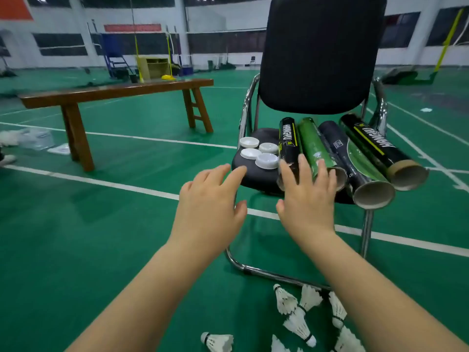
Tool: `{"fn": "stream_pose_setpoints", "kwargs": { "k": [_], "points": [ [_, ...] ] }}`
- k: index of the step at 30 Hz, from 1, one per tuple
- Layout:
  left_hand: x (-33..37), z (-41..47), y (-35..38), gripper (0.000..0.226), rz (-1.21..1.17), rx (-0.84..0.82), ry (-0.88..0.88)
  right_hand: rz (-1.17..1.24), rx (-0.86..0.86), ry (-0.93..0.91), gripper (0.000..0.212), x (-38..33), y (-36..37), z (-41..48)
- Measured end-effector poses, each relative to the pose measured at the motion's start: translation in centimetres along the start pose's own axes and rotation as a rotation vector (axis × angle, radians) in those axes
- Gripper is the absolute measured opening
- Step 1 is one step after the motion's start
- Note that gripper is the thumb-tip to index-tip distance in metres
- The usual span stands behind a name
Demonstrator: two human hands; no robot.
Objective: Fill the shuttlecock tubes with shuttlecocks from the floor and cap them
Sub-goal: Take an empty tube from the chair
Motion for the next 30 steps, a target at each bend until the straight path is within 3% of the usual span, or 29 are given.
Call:
{"fn": "stream_pose_setpoints", "kwargs": {
  "k": [4,10,18,25,30],
  "points": [
    [2.0,-0.6,-0.4,0.066,-0.002,0.051,0.027,-0.194,-0.118,-0.147,0.086,-1.0,1.1,1.6],
    [2.8,-1.3,0.3,0.085,-0.079,0.013,0.020,-0.325,-0.335,-0.161,0.069,2.3,4.6,1.8],
    [3.8,-1.5,0.2,0.086,-0.031,0.027,0.027,-0.272,-0.163,-0.162,0.064,2.5,3.4,1.9],
    [3.2,-1.4,-0.2,0.097,-0.120,-0.007,0.033,0.082,0.139,-0.097,0.055,3.3,-2.7,1.8],
    [3.5,-2.1,-0.4,0.107,-0.149,-0.042,0.033,0.229,0.262,-0.032,0.046,3.9,-9.2,-0.1]
  ]
}}
Point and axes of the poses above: each hand's wrist, its own z-axis towards the middle knuckle, its own y-axis out of the palm, x = y × z, the point moved 9 cm from there along z, towards the middle knuckle, and after that the axes turned 4 degrees about -z, right-handed, at the moved point
